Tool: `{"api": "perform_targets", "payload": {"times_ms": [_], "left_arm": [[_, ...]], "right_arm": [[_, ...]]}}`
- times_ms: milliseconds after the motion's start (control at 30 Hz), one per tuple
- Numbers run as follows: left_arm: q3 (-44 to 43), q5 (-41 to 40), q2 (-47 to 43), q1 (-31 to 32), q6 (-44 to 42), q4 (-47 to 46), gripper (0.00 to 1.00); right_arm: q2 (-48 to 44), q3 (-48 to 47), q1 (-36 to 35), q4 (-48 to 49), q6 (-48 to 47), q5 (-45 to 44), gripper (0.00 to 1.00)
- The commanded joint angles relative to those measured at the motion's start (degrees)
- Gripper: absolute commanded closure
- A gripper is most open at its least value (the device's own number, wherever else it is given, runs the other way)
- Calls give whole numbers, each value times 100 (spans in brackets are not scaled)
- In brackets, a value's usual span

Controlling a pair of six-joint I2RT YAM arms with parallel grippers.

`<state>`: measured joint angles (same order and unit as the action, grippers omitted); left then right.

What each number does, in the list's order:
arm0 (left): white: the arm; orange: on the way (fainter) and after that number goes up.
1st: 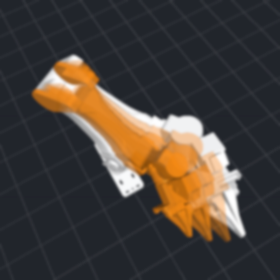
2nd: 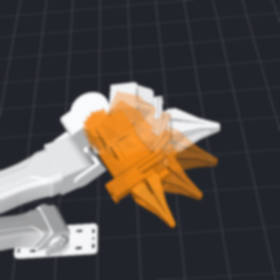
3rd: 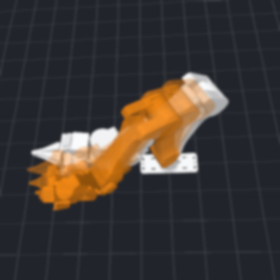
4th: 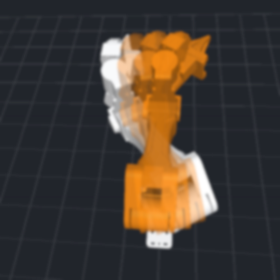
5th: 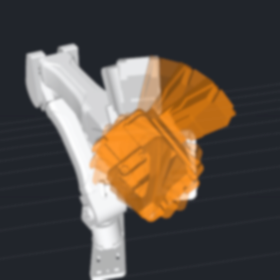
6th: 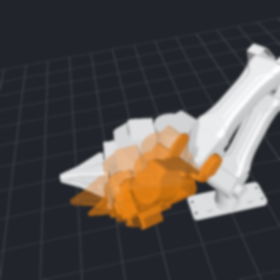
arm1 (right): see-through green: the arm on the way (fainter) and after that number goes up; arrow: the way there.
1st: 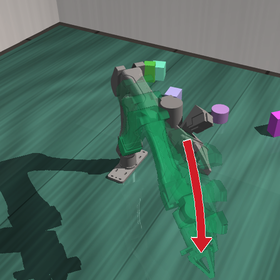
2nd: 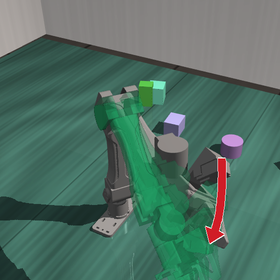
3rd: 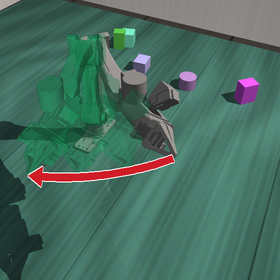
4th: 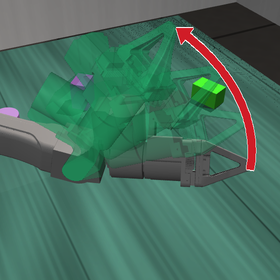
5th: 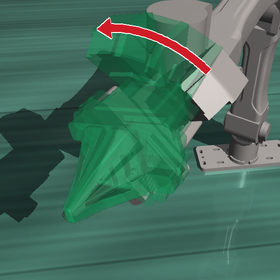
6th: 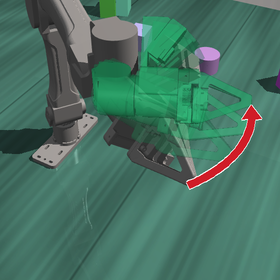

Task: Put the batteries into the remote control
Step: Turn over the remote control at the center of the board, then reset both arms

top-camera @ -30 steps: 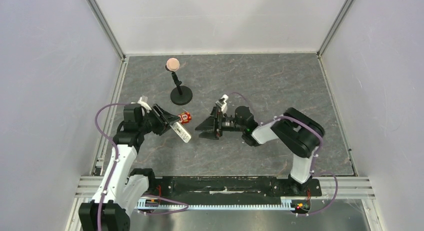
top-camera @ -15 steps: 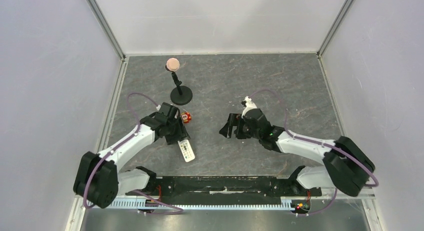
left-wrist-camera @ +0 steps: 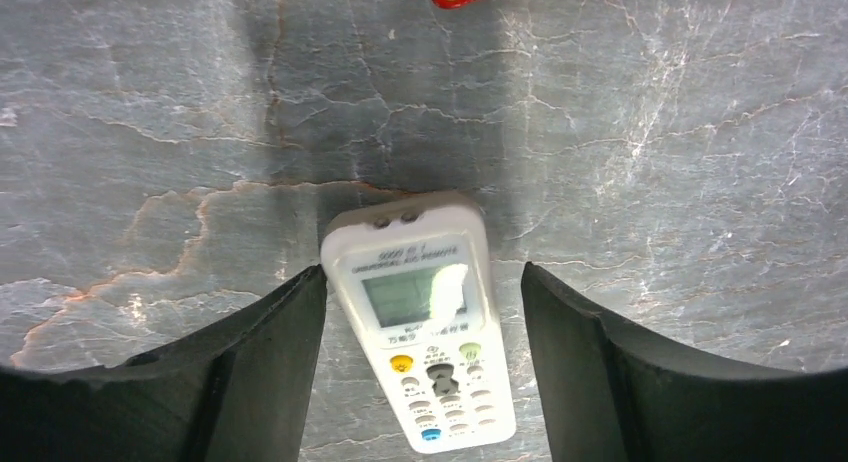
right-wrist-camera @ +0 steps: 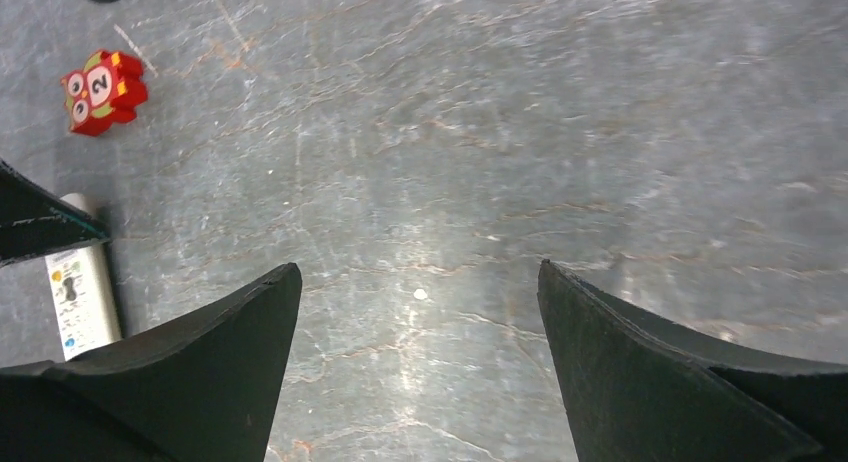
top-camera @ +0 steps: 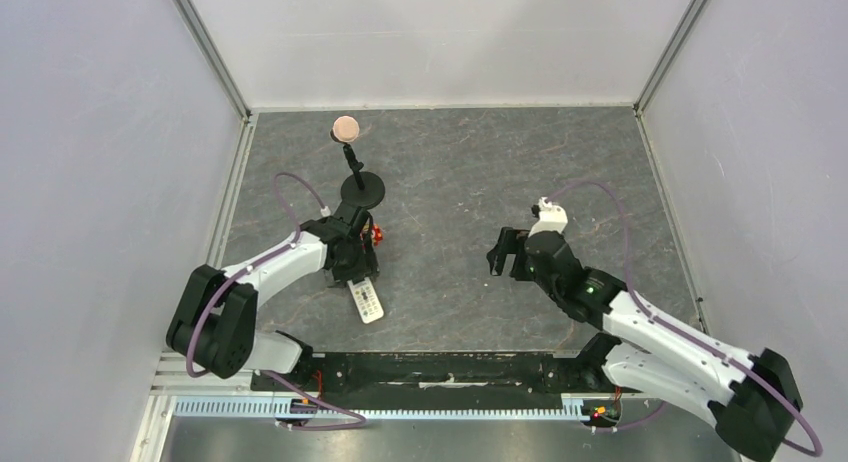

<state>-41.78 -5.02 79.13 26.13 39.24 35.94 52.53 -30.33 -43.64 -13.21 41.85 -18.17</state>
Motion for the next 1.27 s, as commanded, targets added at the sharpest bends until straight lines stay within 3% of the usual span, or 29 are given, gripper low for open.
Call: {"api": "perform_targets", "payload": {"times_ms": [0, 100, 233, 333, 433, 633, 700, 833, 1000, 1233], "left_arm": [[-330, -274, -190, 26, -176, 175, 22], [-435, -363, -599, 17, -180, 360, 20], [-704, -60, -1417, 16, -313, 583, 19], [-1143, -448, -2120, 15, 115, 1208, 19], [-1485, -626, -2785, 15, -181, 1752, 18], [-1539, -502, -4544, 20, -201, 2484, 17], [-1607, -615, -5172, 17, -103, 2633, 12], [-1833, -944, -6192, 15, -2, 2918, 11], [-2041, -1007, -6741, 15, 50, 3154, 11], [-2030, -1098, -6807, 15, 152, 3464, 11]], "right_arm": [[-793, 15, -2, -868, -50, -1005, 8], [-1435, -12, 5, -1302, -19, -1563, 2], [-2240, -262, 11, -1986, 59, -2368, 2], [-2822, -609, 6, -2340, -46, -2826, 2], [-3300, -998, 0, -2615, -221, -3199, 2], [-3886, -2028, 2, -3394, -514, -3740, 2], [-4022, -2416, 4, -3683, -534, -3863, 2], [-4246, -2877, 4, -4126, -589, -4057, 2], [-4446, -3149, 4, -4388, -541, -4075, 2], [-4498, -3219, 5, -4546, -472, -3895, 2]]}}
